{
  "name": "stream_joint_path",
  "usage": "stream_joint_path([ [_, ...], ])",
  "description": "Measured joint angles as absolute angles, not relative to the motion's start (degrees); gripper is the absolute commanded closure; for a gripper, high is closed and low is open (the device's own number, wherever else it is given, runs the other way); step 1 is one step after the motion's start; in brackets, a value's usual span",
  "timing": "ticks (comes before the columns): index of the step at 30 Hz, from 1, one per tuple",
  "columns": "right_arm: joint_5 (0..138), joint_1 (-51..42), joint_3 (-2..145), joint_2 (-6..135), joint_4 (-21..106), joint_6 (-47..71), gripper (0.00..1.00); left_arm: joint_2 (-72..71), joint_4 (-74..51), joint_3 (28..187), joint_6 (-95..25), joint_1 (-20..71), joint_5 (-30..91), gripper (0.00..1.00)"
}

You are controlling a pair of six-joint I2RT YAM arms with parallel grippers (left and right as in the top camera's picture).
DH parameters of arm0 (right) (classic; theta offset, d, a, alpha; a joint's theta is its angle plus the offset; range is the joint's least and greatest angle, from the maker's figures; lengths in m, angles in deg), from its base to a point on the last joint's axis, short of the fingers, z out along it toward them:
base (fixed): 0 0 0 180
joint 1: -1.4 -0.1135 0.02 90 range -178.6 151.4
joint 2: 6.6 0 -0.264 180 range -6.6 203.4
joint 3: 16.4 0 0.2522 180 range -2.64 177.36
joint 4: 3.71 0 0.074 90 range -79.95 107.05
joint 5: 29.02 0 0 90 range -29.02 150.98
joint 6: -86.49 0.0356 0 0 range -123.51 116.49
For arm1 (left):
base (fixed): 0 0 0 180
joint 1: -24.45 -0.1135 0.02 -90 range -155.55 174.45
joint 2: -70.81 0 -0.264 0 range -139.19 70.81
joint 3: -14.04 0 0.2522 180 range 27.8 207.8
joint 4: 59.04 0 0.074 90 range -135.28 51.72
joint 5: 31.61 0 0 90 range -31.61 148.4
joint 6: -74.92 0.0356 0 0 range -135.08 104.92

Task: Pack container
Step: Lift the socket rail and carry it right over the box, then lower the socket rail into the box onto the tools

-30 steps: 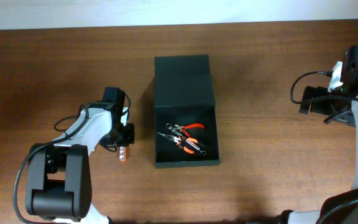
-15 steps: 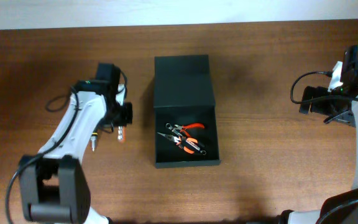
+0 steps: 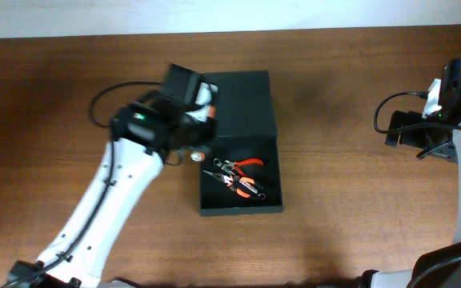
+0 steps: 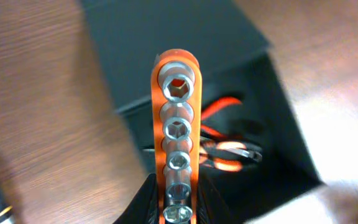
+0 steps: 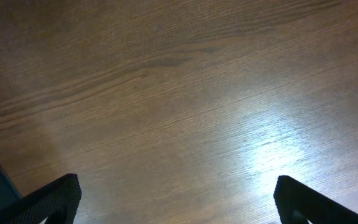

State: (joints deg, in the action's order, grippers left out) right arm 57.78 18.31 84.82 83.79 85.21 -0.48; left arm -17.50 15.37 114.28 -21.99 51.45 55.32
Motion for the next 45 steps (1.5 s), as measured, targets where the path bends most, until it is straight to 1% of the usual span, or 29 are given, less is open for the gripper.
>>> stream_joint_path([
  [5, 57.8, 18.3, 84.8, 83.8, 85.2, -0.5, 0.01, -17.5, 14.6, 114.3, -22.0, 57.3, 55.2, 0.95],
  [10, 57.8, 18.3, 84.8, 83.8, 85.2, -0.5, 0.01, -18.2, 14.0, 114.3, -22.0, 59.6, 55.2, 0.95],
  [18, 57.8, 18.3, 84.8, 83.8, 85.2, -0.5, 0.01, -26.9, 14.0, 114.3, -22.0, 59.9, 54.9, 0.95],
  [25, 57.8, 18.3, 84.8, 83.8, 85.2, -0.5, 0.01, -33.6, 14.9, 114.3, -22.0, 60.0, 50.8, 0.94],
  [27, 57.8, 18.3, 84.8, 83.8, 85.2, -0.5, 0.01, -34.1, 15.7, 114.3, -21.4, 60.0, 50.1, 0.93],
  [29, 57.8, 18.3, 84.8, 83.8, 85.2, -0.5, 0.01, -34.2, 16.4, 114.3, -19.6, 60.0, 49.8, 0.90],
  [35, 57.8, 18.3, 84.8, 83.8, 85.2, -0.5, 0.01, -35.7, 17.4, 114.3, -12.8, 60.0, 49.3, 0.90],
  [45, 57.8, 18.3, 84.8, 83.8, 85.2, -0.5, 0.01, -43.5, 17.3, 114.3, -9.4, 60.0, 49.2, 0.90],
])
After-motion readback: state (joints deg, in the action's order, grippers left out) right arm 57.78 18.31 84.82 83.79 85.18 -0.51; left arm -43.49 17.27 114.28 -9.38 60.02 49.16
